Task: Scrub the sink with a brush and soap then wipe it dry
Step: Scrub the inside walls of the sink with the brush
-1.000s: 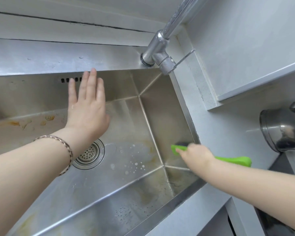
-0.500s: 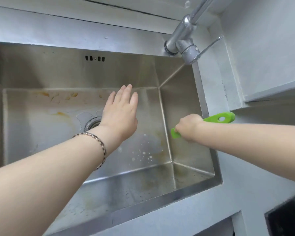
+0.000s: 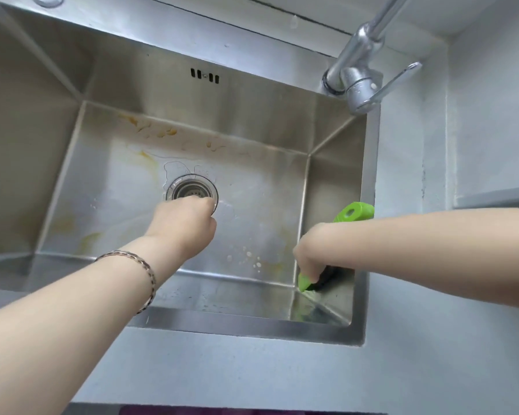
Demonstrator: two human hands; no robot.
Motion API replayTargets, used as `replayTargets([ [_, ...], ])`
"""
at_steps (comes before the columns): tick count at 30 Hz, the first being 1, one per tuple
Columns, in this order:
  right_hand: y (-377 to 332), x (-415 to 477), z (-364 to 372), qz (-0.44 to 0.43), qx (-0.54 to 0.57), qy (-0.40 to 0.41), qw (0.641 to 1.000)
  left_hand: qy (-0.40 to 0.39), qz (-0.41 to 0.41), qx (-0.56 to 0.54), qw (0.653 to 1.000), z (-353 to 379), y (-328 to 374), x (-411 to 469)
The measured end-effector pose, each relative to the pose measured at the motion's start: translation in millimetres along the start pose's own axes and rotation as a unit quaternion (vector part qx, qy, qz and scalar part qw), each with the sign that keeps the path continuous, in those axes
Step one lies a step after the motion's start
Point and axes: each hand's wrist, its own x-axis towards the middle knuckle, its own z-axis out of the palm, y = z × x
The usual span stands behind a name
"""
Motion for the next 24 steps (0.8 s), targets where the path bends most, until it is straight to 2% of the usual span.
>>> replayTargets([
  [5, -8.8, 24.2, 9.5, 0.016, 0.048, 0.079, 0.996, 0.027, -0.031, -0.021, 0.999, 2.4, -5.1, -10.8],
  [7, -22.3, 22.8, 24.9, -0.002, 0.109, 0.115, 0.987, 0.041, -0.055, -0.032, 0.997, 4.8, -13.9, -23.3],
  [11, -24.3, -6.6, 42.4, -0.058, 0.370, 0.164, 0.913, 0.074, -0.108, -0.053, 0.990, 13.0, -41.3, -50.1],
  [14, -33.0, -22.5, 41.9, -0.136, 0.430, 0.194, 0.871, 0.064, -0.151, -0.058, 0.985, 19.4, -56.8, -63.8],
  [16, -35.8, -24.0, 46.6, -0.126, 0.431, 0.181, 0.875, 0.063, -0.181, -0.074, 0.979, 21.9, -63.0, -71.4],
  [19, -33.9, -17.3, 53.9, -0.060, 0.394, 0.133, 0.908, 0.071, -0.209, -0.090, 0.971, 22.5, -72.2, -79.9],
  [20, -35.8, -17.5, 49.9, -0.073, 0.415, 0.130, 0.898, 0.073, -0.219, -0.092, 0.969, 21.7, -75.7, -81.7],
  [23, -48.2, -19.8, 27.7, -0.151, 0.553, 0.142, 0.807, 0.086, -0.249, -0.111, 0.958, 15.9, -90.2, -83.0],
  [24, -48.9, -18.4, 25.9, -0.159, 0.566, 0.145, 0.796, 0.090, -0.256, -0.113, 0.956, 14.1, -95.6, -82.7],
])
